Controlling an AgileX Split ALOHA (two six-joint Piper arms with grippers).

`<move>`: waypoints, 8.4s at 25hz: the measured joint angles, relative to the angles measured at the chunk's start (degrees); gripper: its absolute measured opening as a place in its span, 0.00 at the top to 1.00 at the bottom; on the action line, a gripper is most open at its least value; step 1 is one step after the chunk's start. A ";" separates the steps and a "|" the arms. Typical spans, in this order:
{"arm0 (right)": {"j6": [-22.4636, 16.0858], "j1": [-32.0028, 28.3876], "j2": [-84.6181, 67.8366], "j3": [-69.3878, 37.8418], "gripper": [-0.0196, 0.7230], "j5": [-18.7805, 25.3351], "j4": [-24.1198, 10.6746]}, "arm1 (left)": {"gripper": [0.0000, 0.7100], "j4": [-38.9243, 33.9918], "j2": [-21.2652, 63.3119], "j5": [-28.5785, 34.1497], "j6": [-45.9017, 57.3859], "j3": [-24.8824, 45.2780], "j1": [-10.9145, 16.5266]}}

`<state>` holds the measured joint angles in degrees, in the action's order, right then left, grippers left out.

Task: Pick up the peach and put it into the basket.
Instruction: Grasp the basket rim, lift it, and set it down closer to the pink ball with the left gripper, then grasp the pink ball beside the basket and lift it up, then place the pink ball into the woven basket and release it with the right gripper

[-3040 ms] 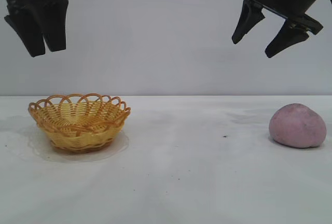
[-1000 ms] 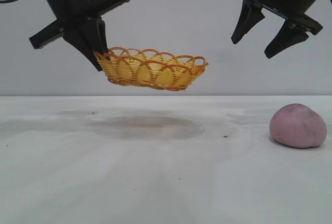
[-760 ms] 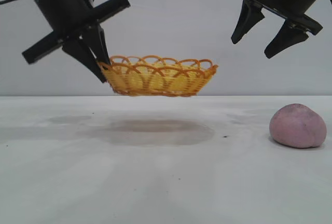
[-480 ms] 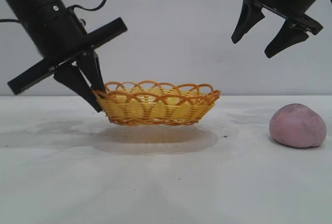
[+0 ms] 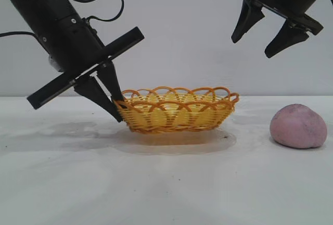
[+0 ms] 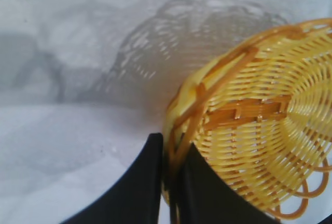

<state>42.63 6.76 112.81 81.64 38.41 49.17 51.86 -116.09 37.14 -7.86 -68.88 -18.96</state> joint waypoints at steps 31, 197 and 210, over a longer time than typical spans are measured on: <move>0.00 0.00 0.00 0.00 0.27 0.00 0.21 | 0.19 -25.32 0.00 15.96 3.20 -14.31 0.00; -29.36 17.70 0.26 14.83 0.97 31.92 -38.03 | 0.26 -47.81 117.15 27.10 1.32 40.75 19.52; -28.36 25.13 9.17 14.83 0.97 24.89 -35.99 | 0.26 -47.81 117.15 27.10 1.32 40.75 19.52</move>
<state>14.26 31.89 121.98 96.47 63.30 13.18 4.04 1.06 64.24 -6.54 -28.13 0.56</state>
